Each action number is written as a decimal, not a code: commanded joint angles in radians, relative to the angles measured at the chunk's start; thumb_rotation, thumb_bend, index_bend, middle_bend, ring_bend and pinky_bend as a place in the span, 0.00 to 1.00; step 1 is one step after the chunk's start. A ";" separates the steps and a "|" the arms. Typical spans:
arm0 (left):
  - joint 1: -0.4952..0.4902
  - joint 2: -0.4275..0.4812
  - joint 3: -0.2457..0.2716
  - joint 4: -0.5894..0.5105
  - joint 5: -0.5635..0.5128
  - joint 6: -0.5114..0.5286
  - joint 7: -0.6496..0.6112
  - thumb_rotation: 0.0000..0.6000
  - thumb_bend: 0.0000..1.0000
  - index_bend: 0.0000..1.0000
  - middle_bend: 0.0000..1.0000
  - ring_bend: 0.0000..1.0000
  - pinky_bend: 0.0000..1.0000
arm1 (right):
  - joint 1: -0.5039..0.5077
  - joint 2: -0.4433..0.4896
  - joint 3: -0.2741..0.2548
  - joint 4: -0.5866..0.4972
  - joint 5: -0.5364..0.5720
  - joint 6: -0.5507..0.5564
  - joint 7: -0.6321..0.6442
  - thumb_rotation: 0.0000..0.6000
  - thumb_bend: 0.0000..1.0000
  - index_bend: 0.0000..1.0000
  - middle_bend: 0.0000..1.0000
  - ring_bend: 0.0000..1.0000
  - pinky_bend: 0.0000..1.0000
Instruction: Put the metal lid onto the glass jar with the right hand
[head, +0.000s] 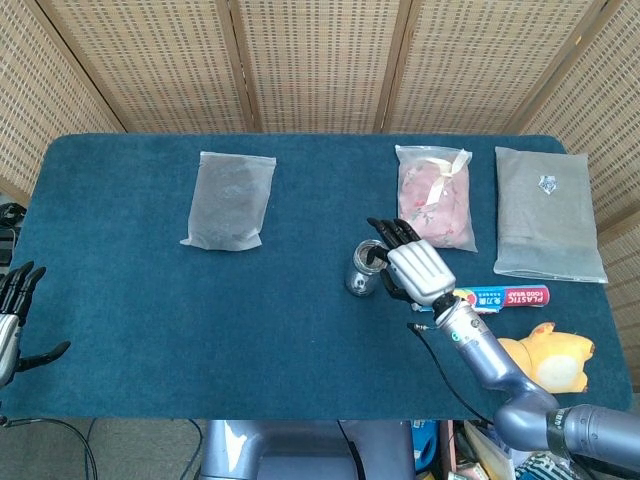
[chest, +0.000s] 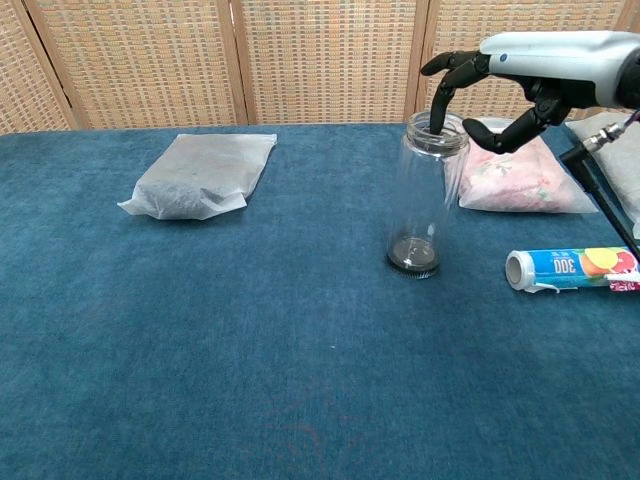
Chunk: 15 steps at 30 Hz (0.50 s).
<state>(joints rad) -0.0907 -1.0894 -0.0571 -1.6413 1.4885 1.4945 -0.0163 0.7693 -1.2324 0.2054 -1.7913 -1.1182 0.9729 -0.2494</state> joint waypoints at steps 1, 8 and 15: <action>0.000 0.000 0.000 -0.001 0.001 0.001 0.002 1.00 0.07 0.00 0.00 0.00 0.00 | 0.002 -0.005 -0.002 -0.001 -0.001 -0.001 -0.003 1.00 0.80 0.42 0.00 0.00 0.00; 0.000 0.001 -0.001 -0.001 -0.003 0.000 -0.001 1.00 0.07 0.00 0.00 0.00 0.00 | 0.004 -0.018 -0.006 0.006 0.001 -0.001 -0.015 1.00 0.80 0.43 0.00 0.00 0.00; 0.000 0.002 -0.001 -0.002 -0.003 0.000 -0.004 1.00 0.07 0.00 0.00 0.00 0.00 | 0.006 -0.031 -0.010 0.019 0.007 -0.002 -0.022 1.00 0.80 0.44 0.00 0.00 0.00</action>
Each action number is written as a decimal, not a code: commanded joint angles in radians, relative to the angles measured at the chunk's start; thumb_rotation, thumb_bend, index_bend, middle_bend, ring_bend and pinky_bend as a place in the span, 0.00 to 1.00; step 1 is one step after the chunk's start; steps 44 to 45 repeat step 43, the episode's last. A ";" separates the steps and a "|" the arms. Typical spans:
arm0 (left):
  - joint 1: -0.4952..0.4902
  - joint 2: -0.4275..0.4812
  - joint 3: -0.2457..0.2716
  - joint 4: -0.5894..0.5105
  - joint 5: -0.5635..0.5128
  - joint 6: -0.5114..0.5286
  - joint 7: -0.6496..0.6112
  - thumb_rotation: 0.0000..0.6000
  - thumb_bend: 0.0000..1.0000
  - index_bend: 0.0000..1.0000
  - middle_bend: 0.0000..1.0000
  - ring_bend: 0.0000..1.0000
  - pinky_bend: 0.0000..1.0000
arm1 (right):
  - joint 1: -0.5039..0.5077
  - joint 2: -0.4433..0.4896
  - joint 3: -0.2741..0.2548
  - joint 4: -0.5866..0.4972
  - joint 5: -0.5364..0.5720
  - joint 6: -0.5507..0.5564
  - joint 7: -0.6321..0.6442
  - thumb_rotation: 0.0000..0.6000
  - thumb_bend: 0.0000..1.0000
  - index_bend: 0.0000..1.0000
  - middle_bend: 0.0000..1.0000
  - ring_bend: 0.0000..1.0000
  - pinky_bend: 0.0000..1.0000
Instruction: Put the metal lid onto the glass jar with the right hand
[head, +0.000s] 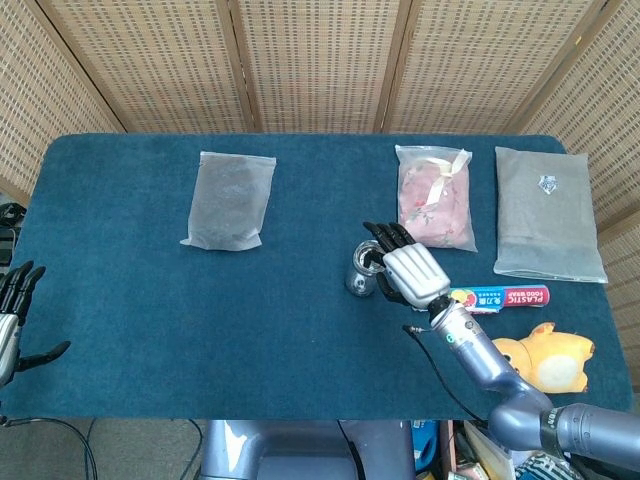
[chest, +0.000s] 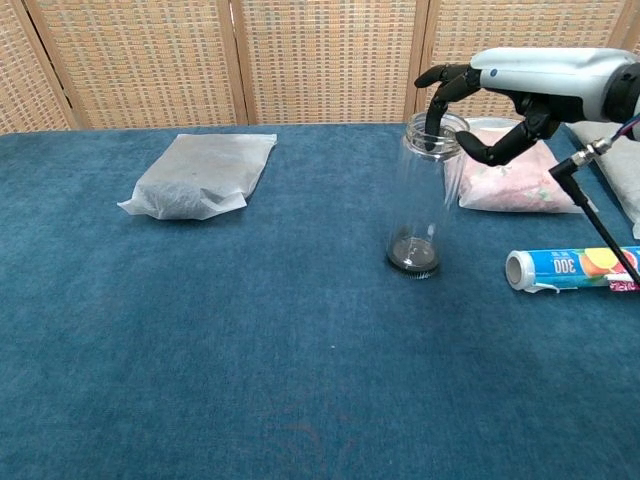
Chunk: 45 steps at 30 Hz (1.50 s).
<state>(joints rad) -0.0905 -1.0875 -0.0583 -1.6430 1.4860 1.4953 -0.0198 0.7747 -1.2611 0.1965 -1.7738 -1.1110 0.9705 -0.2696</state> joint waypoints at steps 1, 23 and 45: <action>0.000 0.000 0.000 0.000 0.000 0.000 0.000 1.00 0.07 0.00 0.00 0.00 0.00 | 0.000 -0.003 0.000 0.002 -0.001 0.002 -0.001 1.00 0.80 0.44 0.00 0.00 0.00; 0.000 0.002 -0.002 0.003 -0.004 -0.002 -0.007 1.00 0.07 0.00 0.00 0.00 0.00 | -0.129 0.161 0.042 -0.121 -0.167 0.180 0.186 1.00 0.62 0.34 0.00 0.00 0.00; 0.007 -0.034 0.006 0.009 0.027 0.033 0.075 1.00 0.07 0.00 0.00 0.00 0.00 | -0.555 0.113 -0.180 0.107 -0.367 0.596 0.231 1.00 0.00 0.00 0.00 0.00 0.00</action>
